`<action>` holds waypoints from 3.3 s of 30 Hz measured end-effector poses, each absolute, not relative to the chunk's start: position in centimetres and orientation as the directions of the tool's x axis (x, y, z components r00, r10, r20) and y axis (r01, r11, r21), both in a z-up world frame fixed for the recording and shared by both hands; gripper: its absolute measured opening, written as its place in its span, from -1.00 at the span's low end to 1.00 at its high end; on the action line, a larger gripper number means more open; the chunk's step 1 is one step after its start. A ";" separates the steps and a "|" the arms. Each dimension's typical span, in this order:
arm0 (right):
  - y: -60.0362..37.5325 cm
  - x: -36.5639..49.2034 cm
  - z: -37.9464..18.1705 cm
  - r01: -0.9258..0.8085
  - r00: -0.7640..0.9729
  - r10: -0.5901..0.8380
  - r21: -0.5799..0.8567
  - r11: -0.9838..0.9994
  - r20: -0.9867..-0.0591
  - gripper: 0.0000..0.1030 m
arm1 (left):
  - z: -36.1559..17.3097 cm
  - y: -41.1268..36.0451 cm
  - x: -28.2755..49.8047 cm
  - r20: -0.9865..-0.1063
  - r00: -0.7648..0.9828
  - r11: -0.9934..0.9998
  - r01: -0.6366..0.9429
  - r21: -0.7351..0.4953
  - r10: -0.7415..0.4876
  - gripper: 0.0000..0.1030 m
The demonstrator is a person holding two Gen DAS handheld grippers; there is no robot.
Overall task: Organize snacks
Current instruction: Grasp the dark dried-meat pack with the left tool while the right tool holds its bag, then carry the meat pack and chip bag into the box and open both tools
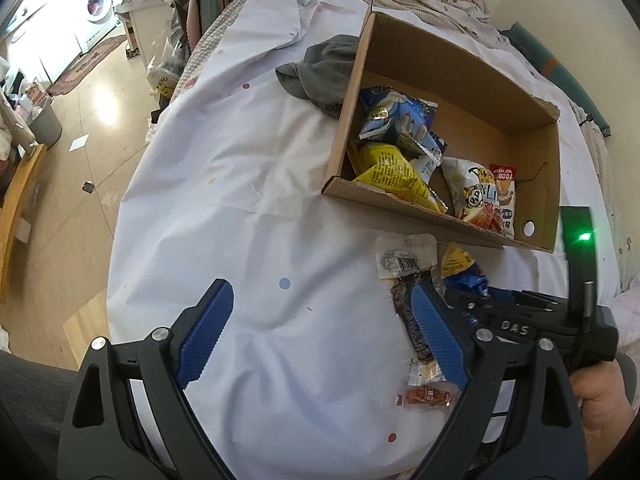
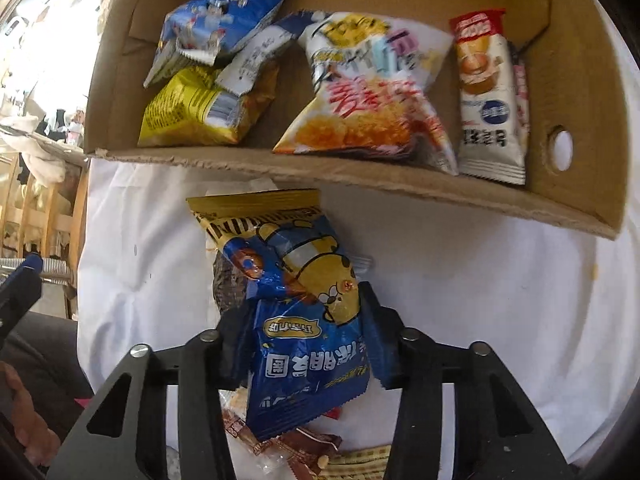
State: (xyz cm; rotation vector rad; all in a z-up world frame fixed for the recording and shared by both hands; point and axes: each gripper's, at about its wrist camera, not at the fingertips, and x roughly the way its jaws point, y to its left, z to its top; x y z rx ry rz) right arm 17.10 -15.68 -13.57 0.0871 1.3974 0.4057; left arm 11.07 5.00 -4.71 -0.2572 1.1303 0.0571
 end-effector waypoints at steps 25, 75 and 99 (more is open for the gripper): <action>-27.2 13.1 -8.2 -0.003 0.299 0.447 0.468 0.884 -0.843 -0.21 | -13.2 -3.9 14.6 -0.958 0.210 0.941 -0.235 -0.243 -0.195 0.70; -24.9 12.8 -8.3 -0.071 0.270 0.441 0.439 0.896 -0.856 -0.21 | -8.7 -3.3 13.5 -0.931 0.364 0.999 0.036 0.000 -0.013 0.11; -25.6 18.6 -3.3 -0.075 0.463 0.590 0.634 0.770 -0.661 -0.21 | 5.0 2.2 18.1 -0.696 0.709 0.978 -0.041 -0.203 -0.114 0.11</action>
